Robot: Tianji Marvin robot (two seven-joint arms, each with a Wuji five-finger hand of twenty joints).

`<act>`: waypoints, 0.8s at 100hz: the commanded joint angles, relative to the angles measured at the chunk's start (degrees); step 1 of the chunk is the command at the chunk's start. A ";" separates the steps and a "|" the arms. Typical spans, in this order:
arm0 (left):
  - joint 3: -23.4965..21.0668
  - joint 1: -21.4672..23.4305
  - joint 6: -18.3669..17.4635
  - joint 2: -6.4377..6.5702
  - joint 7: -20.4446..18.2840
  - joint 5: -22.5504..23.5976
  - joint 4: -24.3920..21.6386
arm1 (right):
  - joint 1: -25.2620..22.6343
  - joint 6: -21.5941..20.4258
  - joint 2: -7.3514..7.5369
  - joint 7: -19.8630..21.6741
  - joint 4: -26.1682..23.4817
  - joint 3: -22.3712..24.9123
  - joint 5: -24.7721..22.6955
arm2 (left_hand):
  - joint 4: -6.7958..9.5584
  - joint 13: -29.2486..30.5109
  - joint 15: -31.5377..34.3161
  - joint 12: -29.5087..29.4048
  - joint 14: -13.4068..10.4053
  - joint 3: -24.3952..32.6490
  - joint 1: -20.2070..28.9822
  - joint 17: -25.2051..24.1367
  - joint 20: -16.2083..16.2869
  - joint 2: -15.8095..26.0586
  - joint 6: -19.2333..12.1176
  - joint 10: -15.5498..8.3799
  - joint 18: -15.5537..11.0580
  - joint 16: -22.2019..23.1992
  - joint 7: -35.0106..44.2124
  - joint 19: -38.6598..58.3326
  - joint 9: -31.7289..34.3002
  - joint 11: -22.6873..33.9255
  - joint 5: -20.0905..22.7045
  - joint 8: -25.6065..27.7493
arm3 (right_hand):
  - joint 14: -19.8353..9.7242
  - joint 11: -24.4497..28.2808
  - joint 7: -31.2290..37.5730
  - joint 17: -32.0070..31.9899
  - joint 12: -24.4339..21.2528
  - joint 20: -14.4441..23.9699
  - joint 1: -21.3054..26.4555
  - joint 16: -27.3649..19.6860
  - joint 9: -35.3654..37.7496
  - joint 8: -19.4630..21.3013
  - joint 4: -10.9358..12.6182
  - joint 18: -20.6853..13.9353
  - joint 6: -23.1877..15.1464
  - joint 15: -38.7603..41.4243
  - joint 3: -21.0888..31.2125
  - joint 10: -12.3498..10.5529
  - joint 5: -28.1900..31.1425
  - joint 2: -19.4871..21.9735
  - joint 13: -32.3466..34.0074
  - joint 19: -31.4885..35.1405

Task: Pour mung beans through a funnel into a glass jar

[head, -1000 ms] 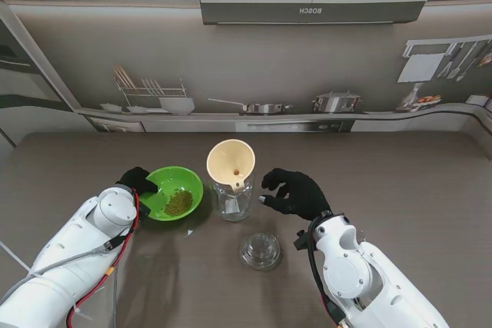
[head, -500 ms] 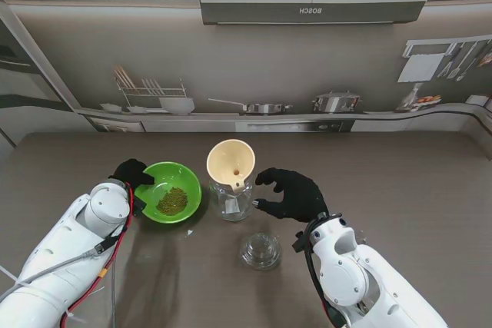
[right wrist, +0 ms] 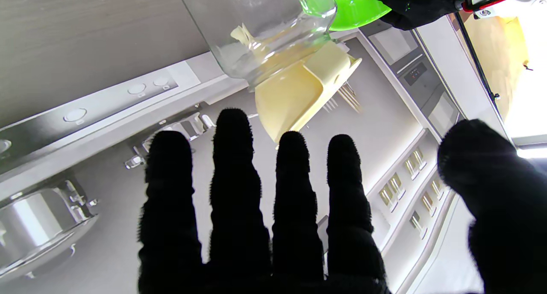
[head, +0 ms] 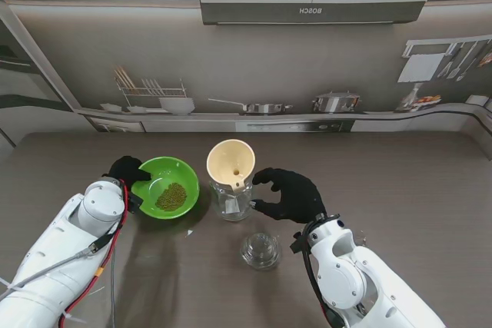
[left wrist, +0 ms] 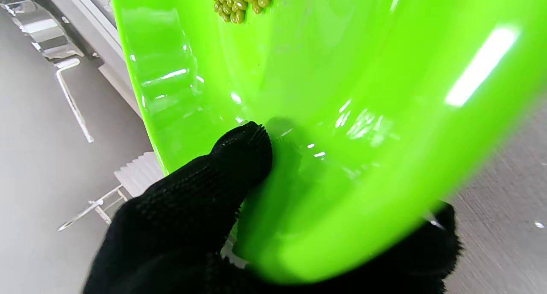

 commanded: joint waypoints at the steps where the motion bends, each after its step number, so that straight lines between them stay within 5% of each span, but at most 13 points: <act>1: -0.49 0.23 0.01 -0.17 -1.14 -0.22 -1.15 | -0.47 0.15 -0.06 0.39 -0.79 -0.28 -1.03 | 1.38 2.22 0.66 -0.03 3.02 7.41 5.29 2.77 0.45 1.53 -4.63 2.59 -0.14 -0.21 4.18 -1.17 3.74 0.78 5.70 2.61 | 0.46 -0.71 -0.44 -1.43 -0.82 -0.78 -1.83 -0.77 -2.18 -1.40 1.33 -0.52 -1.23 -1.29 -1.53 -1.12 -1.91 1.01 -1.86 -0.99; 80: -5.33 1.89 0.99 1.45 -5.71 0.43 -9.93 | -0.73 2.15 0.87 -1.23 -2.69 -1.78 -8.79 | 1.82 2.23 0.82 0.09 3.66 8.16 5.20 2.76 1.46 0.72 -4.02 2.91 0.98 0.06 2.94 -1.85 4.34 0.59 6.45 3.20 | -0.22 -2.45 -2.96 -3.95 -2.76 -2.30 -2.74 -3.40 -4.66 -1.77 1.90 -0.95 -2.00 -4.27 -5.44 -1.71 -3.89 2.59 -5.22 -4.73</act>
